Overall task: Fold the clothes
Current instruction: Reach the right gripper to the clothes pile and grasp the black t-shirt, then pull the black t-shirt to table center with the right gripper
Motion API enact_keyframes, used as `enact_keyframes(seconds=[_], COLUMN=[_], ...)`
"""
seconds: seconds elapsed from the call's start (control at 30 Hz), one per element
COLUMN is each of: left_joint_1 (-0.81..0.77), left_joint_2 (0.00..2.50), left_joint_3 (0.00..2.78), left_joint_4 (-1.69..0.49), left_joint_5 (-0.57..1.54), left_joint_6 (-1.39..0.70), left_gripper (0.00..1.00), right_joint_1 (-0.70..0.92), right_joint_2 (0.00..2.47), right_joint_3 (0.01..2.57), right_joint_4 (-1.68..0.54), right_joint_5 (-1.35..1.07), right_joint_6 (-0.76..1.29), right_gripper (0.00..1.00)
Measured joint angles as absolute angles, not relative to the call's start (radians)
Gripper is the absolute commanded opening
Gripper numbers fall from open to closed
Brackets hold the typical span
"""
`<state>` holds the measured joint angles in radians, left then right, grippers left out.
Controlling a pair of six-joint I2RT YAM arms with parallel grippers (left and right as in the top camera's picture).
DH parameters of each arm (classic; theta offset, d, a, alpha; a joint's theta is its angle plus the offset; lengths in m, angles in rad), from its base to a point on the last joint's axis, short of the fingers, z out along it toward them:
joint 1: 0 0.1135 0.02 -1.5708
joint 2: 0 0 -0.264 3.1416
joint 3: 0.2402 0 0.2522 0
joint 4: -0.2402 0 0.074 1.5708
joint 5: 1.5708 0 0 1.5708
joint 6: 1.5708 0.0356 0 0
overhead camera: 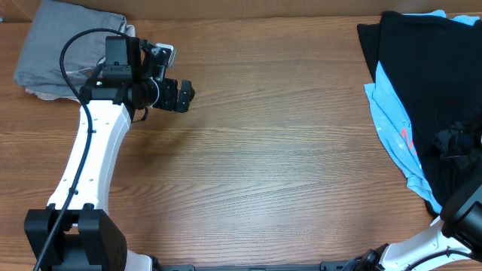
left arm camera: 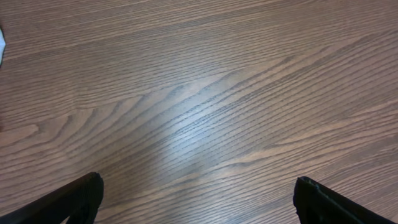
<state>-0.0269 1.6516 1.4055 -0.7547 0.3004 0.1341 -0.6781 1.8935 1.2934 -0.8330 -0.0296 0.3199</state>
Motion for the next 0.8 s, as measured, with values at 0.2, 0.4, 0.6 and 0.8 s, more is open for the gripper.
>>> enact_keyframes(seconds=[0.2, 0.4, 0.6, 0.8], left_joint_1=[-0.027, -0.027, -0.027, -0.027], left_joint_2=[1.652, 1.652, 1.652, 1.651], left_joint_3=[1.406, 1.409, 1.487, 1.601], left_joint_4=[-0.754, -0.723, -0.718, -0.726], left_joint_5=[0.301, 0.3, 0.3, 0.301], left_joint_6=[0.133, 0.133, 0.131, 0.131], left_gripper=[0.89, 0.88, 0.88, 0.88], right_joint_1=[-0.678, -0.679, -0.671, -0.59], right_joint_2=[1.893, 1.893, 1.886, 1.816], right_joint_3=[1.255, 1.298, 1.535, 1.765], right_joint_4=[-0.812, -0.881, -1.106, -1.289], right_joint_5=[-0.034, -0.089, -0.225, -0.298], right_joint_6=[0.316, 0.313, 0.243, 0.171], right_gripper=[0.04, 0.04, 0.04, 0.04])
